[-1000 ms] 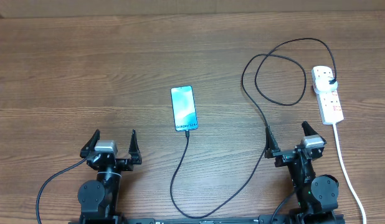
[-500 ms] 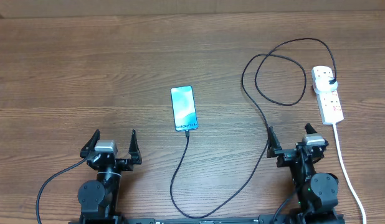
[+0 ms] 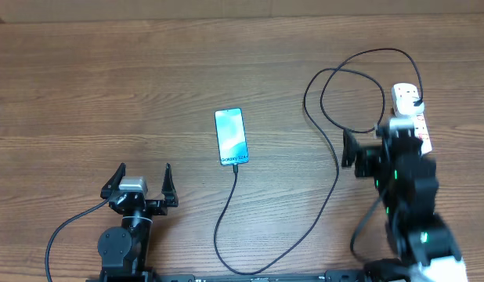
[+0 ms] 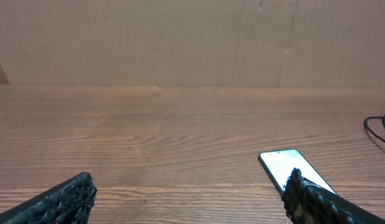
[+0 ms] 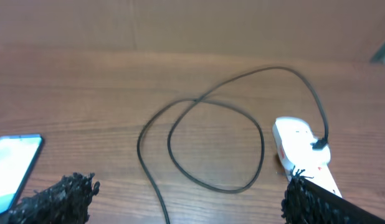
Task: Plug charger to phone and switch on socket
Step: 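Move the right gripper up toward the white power strip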
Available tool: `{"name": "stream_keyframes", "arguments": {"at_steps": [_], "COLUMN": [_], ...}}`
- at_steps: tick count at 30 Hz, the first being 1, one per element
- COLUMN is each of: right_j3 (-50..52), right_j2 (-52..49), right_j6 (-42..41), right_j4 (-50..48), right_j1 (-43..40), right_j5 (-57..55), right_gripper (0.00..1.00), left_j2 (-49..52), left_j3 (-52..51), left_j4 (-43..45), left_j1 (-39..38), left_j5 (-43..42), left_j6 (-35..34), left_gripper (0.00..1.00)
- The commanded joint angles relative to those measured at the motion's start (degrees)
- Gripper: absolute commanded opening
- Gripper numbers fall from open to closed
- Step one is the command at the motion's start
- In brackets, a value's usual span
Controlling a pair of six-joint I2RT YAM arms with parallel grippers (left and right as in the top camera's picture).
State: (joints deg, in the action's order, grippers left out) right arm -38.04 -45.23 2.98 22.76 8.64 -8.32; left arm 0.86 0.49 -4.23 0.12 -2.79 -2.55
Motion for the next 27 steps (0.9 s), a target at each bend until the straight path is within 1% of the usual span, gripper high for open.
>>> {"name": "stream_keyframes", "arguments": {"at_steps": [1, 3, 7, 8, 11, 16, 20, 23, 27], "right_j3": [-10.8, -16.7, -26.7, -28.4, -32.7, -36.6, -37.7, -37.9, -37.9], "right_j2": [-9.0, -14.1, -21.7, -22.8, -25.9, -31.5, -36.1, -39.3, -43.0], "right_j6": [-0.1, -1.4, -9.3, -10.8, -13.8, -16.9, -16.9, -16.9, -16.7], "right_j4": [3.0, 5.2, 9.5, 10.4, 11.9, 12.9, 12.9, 12.7, 11.7], "right_j1": [-2.1, -4.0, -10.4, -12.2, -19.5, -34.5, -43.1, -46.4, -47.3], "right_j5": [-0.7, -0.7, 0.0, 1.4, 11.0, 28.9, 35.1, 38.1, 47.1], "right_gripper": [1.0, 1.0, 1.0, 1.0, 1.0, 1.0, 1.0, 1.0, 1.0], "left_j2": [-0.6, -0.6, -0.6, -0.6, -0.6, -0.6, -0.6, -0.6, -0.6], "left_j3": [-0.2, -0.2, -0.2, -0.2, -0.2, -0.2, -0.2, -0.2, -0.2], "left_j4": [-0.1, -0.1, -0.1, -0.1, -0.1, -0.1, -0.1, -0.1, -0.1], "left_j1": [0.3, 0.3, 0.3, 0.3, 0.3, 0.3, 0.3, 0.3, 0.3], "left_j5": [0.2, 0.2, 0.2, 0.3, 0.2, 0.2, 0.2, 0.2, 0.3], "left_j6": [1.3, 1.3, 1.3, 1.3, 1.3, 1.3, 1.3, 1.3, 1.3], "left_gripper": [1.0, 1.0, 1.0, 1.0, 1.0, 0.99, 1.0, 1.0, 1.0]}}
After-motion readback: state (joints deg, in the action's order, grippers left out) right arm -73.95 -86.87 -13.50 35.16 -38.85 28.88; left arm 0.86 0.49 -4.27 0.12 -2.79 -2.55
